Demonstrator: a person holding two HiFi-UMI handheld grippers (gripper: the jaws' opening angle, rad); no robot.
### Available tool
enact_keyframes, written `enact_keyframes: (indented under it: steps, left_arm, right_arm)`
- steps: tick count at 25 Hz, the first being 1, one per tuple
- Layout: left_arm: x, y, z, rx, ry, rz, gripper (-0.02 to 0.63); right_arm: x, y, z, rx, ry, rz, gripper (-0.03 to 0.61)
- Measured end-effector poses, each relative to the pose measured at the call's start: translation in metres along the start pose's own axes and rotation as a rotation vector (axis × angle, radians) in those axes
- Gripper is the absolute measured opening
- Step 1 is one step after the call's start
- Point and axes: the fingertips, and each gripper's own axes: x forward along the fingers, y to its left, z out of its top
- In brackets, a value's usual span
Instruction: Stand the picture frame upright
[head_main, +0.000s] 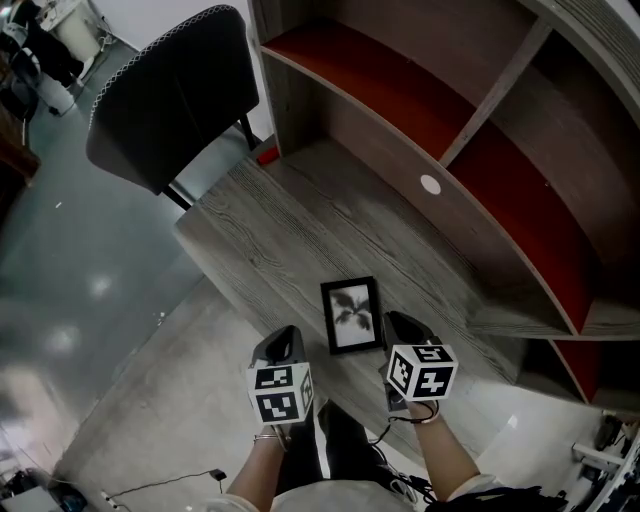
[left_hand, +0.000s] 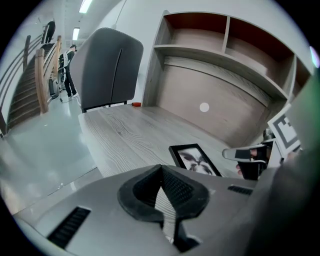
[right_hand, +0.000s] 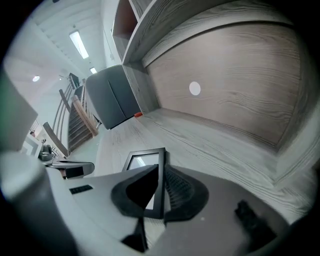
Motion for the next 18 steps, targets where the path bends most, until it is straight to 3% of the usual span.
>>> enact_keyframes:
  steps: [7, 10, 18]
  left_arm:
    - [0.012, 0.000, 0.002, -0.004, 0.008, -0.001, 0.012]
    - [0.017, 0.000, 0.004, -0.013, 0.009, -0.001, 0.012]
    - [0.028, 0.006, 0.006, -0.038, 0.019, -0.003, 0.012]
  right_arm:
    - [0.016, -0.001, -0.005, -0.006, 0.041, 0.043, 0.040]
    - [0.022, -0.001, -0.008, -0.013, 0.069, 0.054, 0.098]
    - [0.039, 0.006, -0.015, -0.012, 0.134, 0.105, 0.118]
